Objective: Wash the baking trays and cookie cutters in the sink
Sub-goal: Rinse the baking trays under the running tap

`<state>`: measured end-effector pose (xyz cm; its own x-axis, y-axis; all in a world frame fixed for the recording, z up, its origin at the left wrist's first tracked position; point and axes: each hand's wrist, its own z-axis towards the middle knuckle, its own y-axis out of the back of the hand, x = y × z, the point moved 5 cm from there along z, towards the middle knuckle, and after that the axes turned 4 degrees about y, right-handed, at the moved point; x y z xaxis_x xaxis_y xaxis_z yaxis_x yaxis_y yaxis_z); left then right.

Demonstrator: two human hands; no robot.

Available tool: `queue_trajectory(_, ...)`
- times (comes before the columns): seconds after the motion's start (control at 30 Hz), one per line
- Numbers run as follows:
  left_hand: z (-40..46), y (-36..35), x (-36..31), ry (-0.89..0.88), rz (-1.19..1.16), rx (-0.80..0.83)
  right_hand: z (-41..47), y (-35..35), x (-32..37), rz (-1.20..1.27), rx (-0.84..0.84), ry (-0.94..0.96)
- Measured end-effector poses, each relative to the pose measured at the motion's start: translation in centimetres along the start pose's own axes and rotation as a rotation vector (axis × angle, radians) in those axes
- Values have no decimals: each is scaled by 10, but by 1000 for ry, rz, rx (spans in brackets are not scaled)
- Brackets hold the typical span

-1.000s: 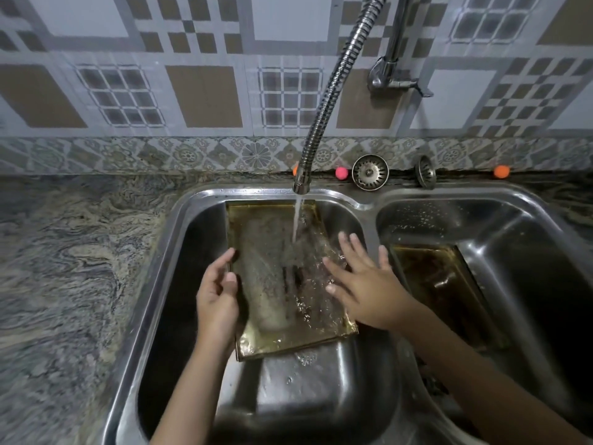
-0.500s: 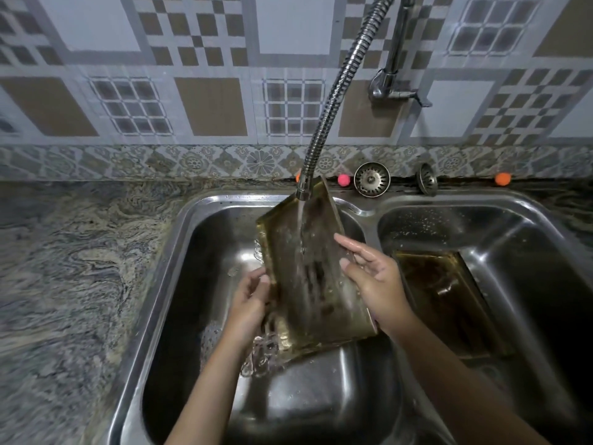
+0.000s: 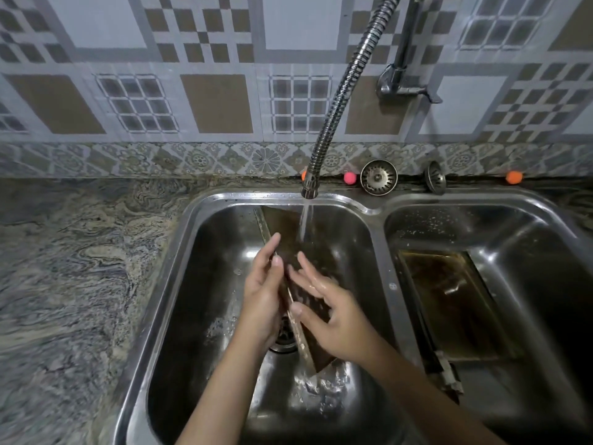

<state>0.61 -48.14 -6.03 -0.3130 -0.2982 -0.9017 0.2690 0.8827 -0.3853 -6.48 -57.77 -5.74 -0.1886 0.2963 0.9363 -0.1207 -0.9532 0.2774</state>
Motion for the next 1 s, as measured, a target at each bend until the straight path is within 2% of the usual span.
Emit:
queue_trajectory(0.13, 4, 10, 3, -34, -81, -63, 2, 5, -10, -329, 13, 21)
queue_trajectory(0.2, 4, 10, 4, -26, -102, -69, 9, 22, -25, -545, -21, -38)
queue_trajectory(0.3, 1, 4, 9, 14, -127, -19, 34, 52, -36, -715, -124, -200)
queue_trajectory(0.37, 3, -4, 5, -4, -122, 13, 48, 50, -29, -807, -131, -239)
queue_trajectory(0.5, 28, -7, -20, -100, -95, -11, 41, -13, 4, -849, 39, 36)
queue_trajectory(0.6, 40, 6, -27, -105, -134, -8, 33, -5, -5, -921, 44, 126)
queue_trajectory(0.67, 35, 14, -25, -95, -166, 3, 45, 34, -22, -938, -61, -33)
queue_trajectory(0.73, 26, 14, -16, -70, -204, 8, 57, 71, -29, -855, -204, -259)
queue_trajectory(0.8, 22, 9, -5, -42, -230, 3, 63, 73, -23, -932, -214, -331)
queue_trajectory(0.87, 23, -1, -3, -49, -212, 17, 57, 35, -10, -1071, -97, -140)
queue_trajectory(0.93, 26, -5, -6, -48, -225, 24, 36, -5, -3, -1068, 65, 121)
queue_trajectory(1.0, 28, 4, -10, -39, -290, 27, 22, -5, -8, -1053, 146, 204)
